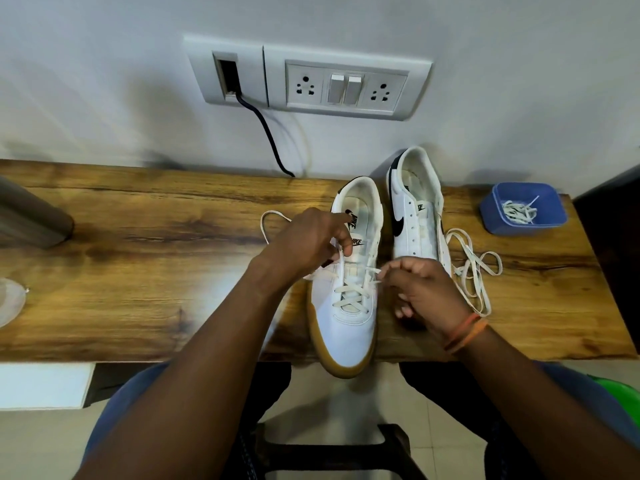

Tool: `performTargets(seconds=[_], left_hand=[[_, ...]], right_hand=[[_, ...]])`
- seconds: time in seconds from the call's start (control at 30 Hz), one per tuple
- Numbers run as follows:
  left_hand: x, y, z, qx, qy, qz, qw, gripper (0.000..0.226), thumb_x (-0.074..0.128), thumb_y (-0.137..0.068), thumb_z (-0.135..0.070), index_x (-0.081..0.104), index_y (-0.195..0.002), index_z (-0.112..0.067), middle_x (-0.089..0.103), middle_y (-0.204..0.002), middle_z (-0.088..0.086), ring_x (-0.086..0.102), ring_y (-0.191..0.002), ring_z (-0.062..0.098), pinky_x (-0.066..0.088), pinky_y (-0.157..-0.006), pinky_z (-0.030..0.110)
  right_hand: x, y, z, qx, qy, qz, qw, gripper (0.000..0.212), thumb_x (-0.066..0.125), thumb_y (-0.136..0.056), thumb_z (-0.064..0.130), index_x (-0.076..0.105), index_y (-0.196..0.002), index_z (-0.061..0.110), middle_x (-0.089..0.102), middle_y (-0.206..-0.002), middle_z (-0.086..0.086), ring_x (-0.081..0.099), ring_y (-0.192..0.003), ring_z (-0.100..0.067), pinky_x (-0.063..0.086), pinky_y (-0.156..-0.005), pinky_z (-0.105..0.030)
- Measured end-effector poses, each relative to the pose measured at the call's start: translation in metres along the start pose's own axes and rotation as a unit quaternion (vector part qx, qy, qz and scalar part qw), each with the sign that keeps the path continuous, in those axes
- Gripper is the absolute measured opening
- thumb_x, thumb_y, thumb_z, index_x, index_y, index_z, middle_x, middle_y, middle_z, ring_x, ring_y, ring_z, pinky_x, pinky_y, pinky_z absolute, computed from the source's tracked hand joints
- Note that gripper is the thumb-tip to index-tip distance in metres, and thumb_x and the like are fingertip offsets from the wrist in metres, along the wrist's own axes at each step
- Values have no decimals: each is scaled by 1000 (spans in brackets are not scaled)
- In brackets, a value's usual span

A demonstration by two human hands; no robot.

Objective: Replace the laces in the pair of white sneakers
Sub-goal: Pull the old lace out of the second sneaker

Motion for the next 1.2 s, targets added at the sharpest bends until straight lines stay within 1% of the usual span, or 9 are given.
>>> performTargets(seconds=[0.1,0.2,0.27,0.4,0.6,0.73,0.87,1.0,1.2], left_hand=[[2,1,1,3,-7,-1,1000,37,70,-77,7,72,-111,-8,72,-116,0,66,-102,17,46,-73,22],[1,1,2,1,3,-5,1000,34,72,-77,7,75,-106,-12,69,-124,0,68,-100,20,43,-71,20],[1,0,2,3,6,-9,1000,36,73,-76,6,74,-108,-13,67,-127,1,67,-101,24,46,-75,24],[2,0,4,0,14,-4,1000,41,74,-77,3,71,-115,-10,72,-115,-1,67,-101,23,50,-80,29],[-2,1,2,1,5,-1,1000,22,71,-79,4,75,-89,-14,72,-116,-2,62,-80,3,45,-70,16],[-2,1,0,-3,-3,2,1000,21,73,-79,1,76,-86,-18,66,-127,-1,55,-85,1,41,-66,18],[-3,1,-2,5,-2,-3,1000,21,74,-78,0,77,-86,-19,65,-130,-1,62,-95,10,39,-72,21],[-1,0,1,3,-13,-3,1000,20,74,-79,-2,77,-87,-19,61,-135,-3,62,-104,16,38,-70,21],[-1,-1,4,10,6,-2,1000,28,73,-78,0,72,-102,-14,74,-103,-11,56,-84,3,51,-82,34]], right_hand=[[-13,6,-12,11,-7,-44,999,9,60,-90,2,67,-85,3,45,-40,4,36,-33,-11,35,-47,-25],[1,11,18,-166,203,-87,961,3,69,-87,17,69,-90,18,54,-51,16,49,-48,0,38,-55,-17],[21,14,32,-240,309,-82,917,19,68,-88,29,69,-106,22,61,-63,19,55,-61,3,41,-60,-17],[42,2,32,-265,427,-84,861,27,52,-91,32,73,-104,24,74,-89,-4,68,-79,-26,51,-66,-30],[-5,6,19,-174,129,-139,966,14,68,-90,12,75,-83,22,73,-81,7,65,-78,-2,47,-76,-19],[-17,18,27,-210,226,-178,934,15,70,-88,11,72,-82,25,63,-61,21,58,-62,1,42,-66,-14],[21,17,37,-250,388,-122,879,27,64,-88,28,67,-115,25,73,-85,-3,67,-79,-26,54,-70,-34],[50,4,32,-259,497,-112,820,19,57,-92,27,72,-104,24,73,-83,-9,67,-74,-34,51,-61,-34],[15,9,27,-251,291,-109,917,12,63,-92,20,75,-89,17,73,-80,5,64,-73,-2,51,-71,-22]])
Point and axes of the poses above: each hand's wrist, its own y-axis away from the middle knuckle, its own x-axis out of the palm, z = x × y, the point moved 7 cm from there along -y, towards the middle knuckle
